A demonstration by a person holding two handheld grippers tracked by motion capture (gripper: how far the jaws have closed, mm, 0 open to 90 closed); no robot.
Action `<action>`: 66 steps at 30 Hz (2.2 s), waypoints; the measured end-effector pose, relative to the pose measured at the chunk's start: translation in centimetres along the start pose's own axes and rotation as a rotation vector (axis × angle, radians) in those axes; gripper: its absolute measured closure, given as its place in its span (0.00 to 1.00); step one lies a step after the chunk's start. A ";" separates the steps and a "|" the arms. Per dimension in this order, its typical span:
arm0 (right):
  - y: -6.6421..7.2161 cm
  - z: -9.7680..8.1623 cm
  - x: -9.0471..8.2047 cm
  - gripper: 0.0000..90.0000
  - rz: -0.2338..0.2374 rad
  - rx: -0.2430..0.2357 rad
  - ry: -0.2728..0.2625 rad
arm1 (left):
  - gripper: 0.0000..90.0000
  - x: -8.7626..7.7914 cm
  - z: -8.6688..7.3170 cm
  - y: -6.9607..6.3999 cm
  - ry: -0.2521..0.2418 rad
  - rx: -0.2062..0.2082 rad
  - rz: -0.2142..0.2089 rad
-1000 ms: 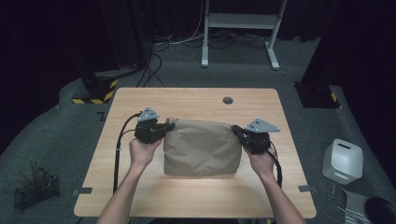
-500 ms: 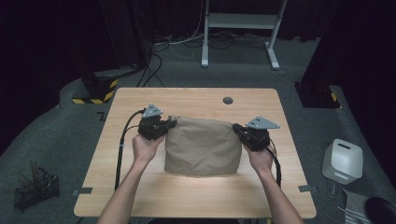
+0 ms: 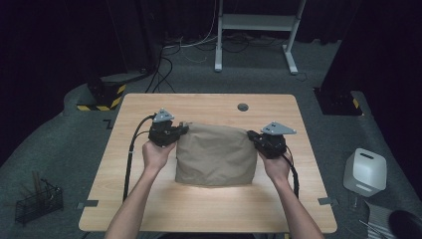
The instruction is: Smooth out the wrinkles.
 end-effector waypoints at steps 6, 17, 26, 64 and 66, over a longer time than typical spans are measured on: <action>-0.6 -0.3 0.9 0.96 -0.011 0.024 0.019 | 0.96 0.8 -0.3 0.2 0.022 0.007 0.007; -1.6 -1.0 2.7 0.96 -0.047 0.051 0.051 | 0.96 2.9 -0.9 1.2 0.049 -0.010 0.028; -2.8 -1.7 4.5 0.96 -0.107 0.066 0.067 | 0.96 4.6 -1.5 2.1 0.081 -0.014 0.067; -4.2 -6.2 9.2 0.98 -0.199 0.063 0.209 | 0.95 8.9 -5.5 3.2 0.216 -0.025 0.122; -4.1 -6.5 9.3 0.98 -0.195 0.061 0.218 | 0.96 8.9 -5.7 3.0 0.225 -0.021 0.114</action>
Point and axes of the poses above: each handheld gripper's, and its own axes: x roughly forward along the jaws, z roughly out of its top, y roughly to its left, the point moved 10 cm from there along x, roughly forward along the jaws, and after that the axes turned 13 degrees about x, right-handed, at the moved point
